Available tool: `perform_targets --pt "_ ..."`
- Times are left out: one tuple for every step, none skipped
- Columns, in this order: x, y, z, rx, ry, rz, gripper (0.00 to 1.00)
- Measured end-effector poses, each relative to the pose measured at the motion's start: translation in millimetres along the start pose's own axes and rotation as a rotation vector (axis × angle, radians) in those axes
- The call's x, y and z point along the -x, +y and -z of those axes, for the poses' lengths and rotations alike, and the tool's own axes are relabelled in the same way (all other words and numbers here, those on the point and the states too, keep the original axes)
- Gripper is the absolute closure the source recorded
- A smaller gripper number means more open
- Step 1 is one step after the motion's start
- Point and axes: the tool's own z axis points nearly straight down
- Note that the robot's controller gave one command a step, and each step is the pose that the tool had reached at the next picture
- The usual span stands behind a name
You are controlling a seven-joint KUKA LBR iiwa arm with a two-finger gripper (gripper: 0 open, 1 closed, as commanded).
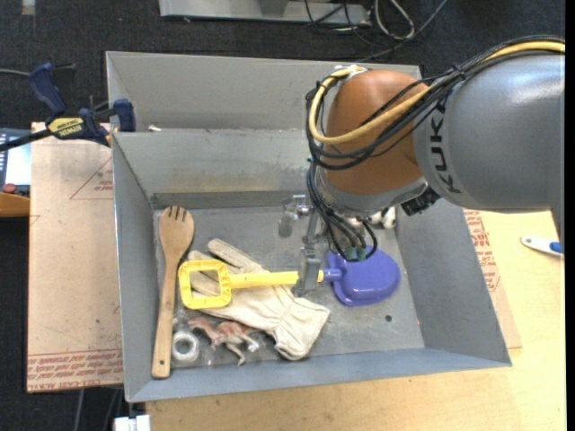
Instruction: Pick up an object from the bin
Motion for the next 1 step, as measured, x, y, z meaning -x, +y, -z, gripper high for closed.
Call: perform_targets --pt "1.8 -0.6 4.0 0.001 -0.008 -0.004 0.00"
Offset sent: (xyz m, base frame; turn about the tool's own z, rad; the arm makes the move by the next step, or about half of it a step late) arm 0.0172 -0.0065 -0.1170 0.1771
